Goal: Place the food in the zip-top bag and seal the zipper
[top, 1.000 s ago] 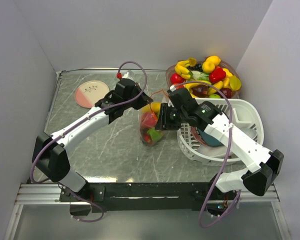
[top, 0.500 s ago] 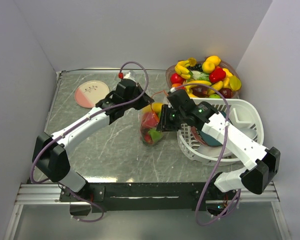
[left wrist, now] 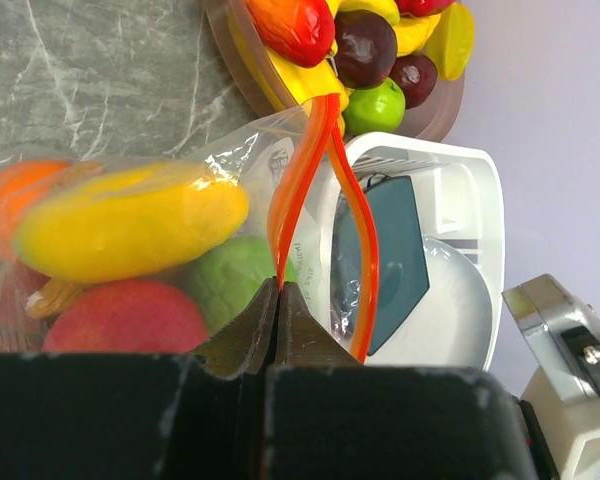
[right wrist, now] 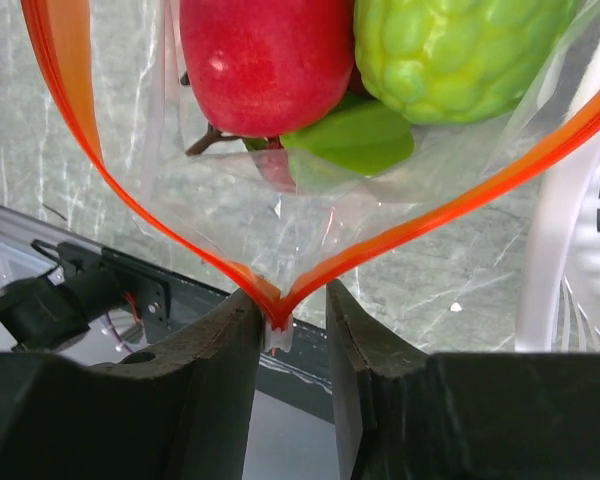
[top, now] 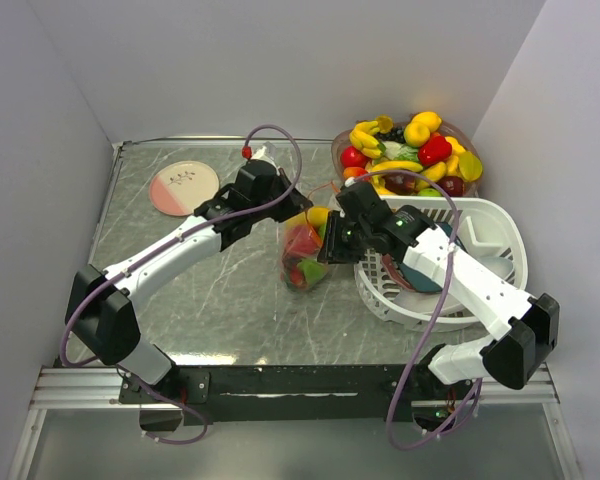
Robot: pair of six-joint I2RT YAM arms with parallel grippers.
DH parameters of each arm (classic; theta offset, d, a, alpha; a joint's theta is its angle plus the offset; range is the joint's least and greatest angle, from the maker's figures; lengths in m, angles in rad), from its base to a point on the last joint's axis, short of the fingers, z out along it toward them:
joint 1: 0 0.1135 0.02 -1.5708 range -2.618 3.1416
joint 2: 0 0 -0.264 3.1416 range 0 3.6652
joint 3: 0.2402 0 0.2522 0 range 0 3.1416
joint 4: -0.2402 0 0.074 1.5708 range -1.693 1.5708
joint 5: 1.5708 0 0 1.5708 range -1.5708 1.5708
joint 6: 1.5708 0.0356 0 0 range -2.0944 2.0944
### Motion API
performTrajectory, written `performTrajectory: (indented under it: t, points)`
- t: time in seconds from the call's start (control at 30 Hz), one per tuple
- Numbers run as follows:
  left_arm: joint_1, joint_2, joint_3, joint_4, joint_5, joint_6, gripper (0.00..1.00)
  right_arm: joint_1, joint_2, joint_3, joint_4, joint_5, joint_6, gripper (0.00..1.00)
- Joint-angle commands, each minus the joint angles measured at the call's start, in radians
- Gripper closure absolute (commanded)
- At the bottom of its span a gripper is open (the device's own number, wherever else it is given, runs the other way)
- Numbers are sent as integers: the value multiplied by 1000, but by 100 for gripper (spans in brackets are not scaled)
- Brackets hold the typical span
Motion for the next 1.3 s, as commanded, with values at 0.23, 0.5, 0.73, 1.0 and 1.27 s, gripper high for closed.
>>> performTrajectory:
  t: [0.23,0.5,0.73,1.0,1.27]
  points:
    - [-11,6,20,50,-1,33,98,-31,-68,1,37,22,9,66]
    - [-16,13,17,61,-1,37,98,-31,-73,0,31,16,3,87]
    - [-41,-141,-170,211,-79,170,15,-31,-67,23,8,2,-5,97]
    - [-250,-467,-588,536,-459,397,17,-29,-48,64,-18,-41,21,100]
    - [-565,-397,-735,852,-802,660,30,-31,13,153,-127,-13,92,100]
